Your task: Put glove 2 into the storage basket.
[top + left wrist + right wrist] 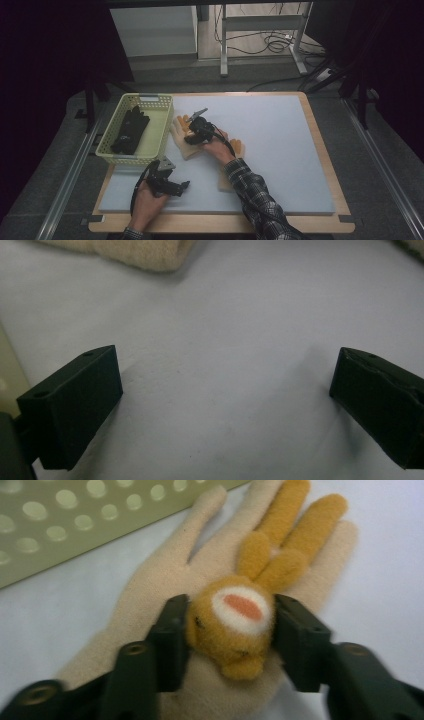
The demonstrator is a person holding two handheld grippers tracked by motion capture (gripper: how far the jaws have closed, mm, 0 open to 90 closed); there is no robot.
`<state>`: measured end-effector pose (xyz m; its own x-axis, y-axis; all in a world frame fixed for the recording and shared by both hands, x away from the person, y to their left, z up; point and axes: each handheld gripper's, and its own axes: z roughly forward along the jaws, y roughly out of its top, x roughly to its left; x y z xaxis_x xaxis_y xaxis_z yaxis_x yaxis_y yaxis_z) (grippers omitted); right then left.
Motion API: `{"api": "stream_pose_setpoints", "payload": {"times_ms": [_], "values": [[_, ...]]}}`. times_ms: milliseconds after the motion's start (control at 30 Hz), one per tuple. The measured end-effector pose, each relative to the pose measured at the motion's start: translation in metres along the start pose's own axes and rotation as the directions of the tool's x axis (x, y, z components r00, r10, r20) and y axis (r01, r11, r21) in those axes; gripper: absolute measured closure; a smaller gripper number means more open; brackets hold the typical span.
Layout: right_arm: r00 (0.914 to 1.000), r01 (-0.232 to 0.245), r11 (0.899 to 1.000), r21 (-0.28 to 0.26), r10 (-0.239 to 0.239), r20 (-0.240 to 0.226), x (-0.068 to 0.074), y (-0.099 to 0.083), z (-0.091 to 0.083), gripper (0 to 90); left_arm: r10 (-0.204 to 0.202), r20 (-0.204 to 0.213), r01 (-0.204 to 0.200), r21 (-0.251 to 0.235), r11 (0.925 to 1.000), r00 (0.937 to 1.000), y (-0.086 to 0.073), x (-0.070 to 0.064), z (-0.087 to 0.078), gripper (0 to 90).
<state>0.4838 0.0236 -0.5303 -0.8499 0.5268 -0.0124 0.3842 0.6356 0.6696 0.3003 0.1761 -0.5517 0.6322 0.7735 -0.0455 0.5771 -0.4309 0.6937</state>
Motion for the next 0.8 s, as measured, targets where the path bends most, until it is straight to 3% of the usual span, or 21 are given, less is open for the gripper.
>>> {"api": "stream_pose_setpoints", "payload": {"times_ms": [167,367,800], "values": [[0.9999,-0.007,1.0,0.022,0.006,0.014,0.003,0.002,-0.004,59.2,-0.001,0.0,0.001,0.0,1.0,1.0,0.0,0.0,0.0,0.5],[0.9997,-0.023,1.0,-0.015,0.023,-0.005,0.005,0.003,-0.018,59.2,0.001,0.0,-0.001,0.0,1.0,1.0,0.0,0.0,0.0,0.5],[0.9997,-0.001,0.997,-0.082,-0.001,-0.023,0.026,0.002,-0.075,58.4,0.004,-0.001,-0.004,0.002,1.0,1.0,0.0,0.0,0.0,0.5]]}}
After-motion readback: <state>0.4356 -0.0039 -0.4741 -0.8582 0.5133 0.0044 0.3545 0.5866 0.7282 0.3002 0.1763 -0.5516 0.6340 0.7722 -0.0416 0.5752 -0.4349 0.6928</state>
